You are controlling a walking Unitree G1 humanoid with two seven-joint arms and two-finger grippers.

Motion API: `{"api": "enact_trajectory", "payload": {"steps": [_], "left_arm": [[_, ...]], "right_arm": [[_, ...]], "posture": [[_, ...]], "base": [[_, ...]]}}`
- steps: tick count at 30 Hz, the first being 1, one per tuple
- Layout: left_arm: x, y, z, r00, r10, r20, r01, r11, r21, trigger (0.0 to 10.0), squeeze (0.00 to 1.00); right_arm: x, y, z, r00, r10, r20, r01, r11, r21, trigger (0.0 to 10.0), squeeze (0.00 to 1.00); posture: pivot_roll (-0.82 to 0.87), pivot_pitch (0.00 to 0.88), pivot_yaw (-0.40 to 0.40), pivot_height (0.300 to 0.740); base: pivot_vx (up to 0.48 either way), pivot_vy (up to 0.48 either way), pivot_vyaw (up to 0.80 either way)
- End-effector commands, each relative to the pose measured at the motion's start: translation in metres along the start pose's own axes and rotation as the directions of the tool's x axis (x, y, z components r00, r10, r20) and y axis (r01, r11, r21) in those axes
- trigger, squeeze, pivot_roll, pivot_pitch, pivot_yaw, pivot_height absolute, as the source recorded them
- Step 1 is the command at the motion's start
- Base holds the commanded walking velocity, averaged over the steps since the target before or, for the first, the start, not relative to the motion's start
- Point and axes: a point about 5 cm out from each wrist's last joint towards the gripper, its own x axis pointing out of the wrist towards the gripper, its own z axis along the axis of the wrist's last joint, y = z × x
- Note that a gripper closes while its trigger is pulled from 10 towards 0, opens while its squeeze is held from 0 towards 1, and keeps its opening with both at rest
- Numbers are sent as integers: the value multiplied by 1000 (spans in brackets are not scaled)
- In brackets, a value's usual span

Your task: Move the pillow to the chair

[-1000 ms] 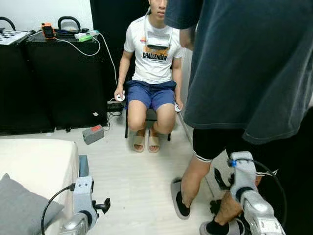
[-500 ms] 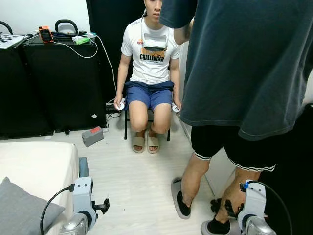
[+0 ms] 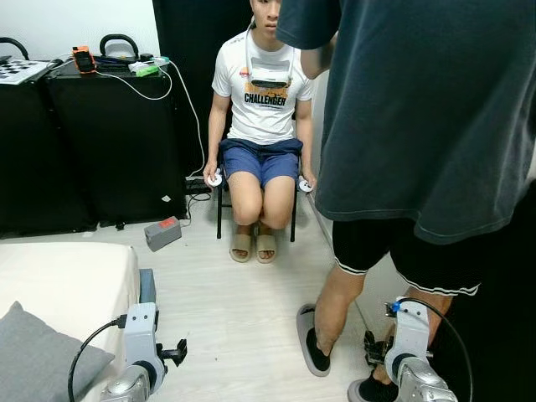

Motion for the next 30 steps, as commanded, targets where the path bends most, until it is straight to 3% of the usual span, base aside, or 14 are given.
{"api": "enact_trajectory", "payload": {"steps": [1,4,7,9,13,15,18,19,30], "left_arm": [[-2,2,-2,1000,-2,7,2,1000,-4,10000,0],[-2,1,-1,1000,-8,18,8,1000,0,10000,0],[8,-13,26,995,-46,90,45,999,14,10000,0],[13,-25,44,987,-74,143,69,997,42,10000,0],[14,-26,46,985,-70,155,62,996,60,10000,0],[15,-30,54,979,-84,185,81,996,26,10000,0],[15,-33,57,975,-101,199,98,995,27,10000,0],[16,-37,59,971,-112,209,102,993,59,10000,0],[15,-34,59,974,-92,209,82,995,57,10000,0]], "right_arm": [[1,-1,16,995,6,100,-2,999,-39,10000,0],[-1,5,31,976,47,212,-33,997,-69,10000,0],[-4,12,31,961,96,258,-66,990,-122,10000,0],[-6,11,25,963,80,256,-54,993,-109,10000,0],[-6,6,16,973,50,225,-39,998,-53,10000,0],[-7,5,8,979,42,200,-45,999,9,10000,0],[-7,6,6,979,43,201,-50,998,29,10000,0],[-7,6,5,979,45,200,-54,998,41,10000,0],[-9,8,12,964,51,262,-52,999,-2,10000,0]], "posture": [[-90,0,-29,740],[-92,0,-30,740],[-94,0,-30,740],[-96,0,-25,740],[-95,0,-24,740],[-92,0,-16,740],[-94,0,-13,740],[-95,0,-9,740],[-88,0,0,740]], "base": [[0,0,0],[0,0,0],[0,0,0],[0,0,0],[0,0,0],[0,0,0],[0,0,0],[0,0,0],[0,0,0]]}}
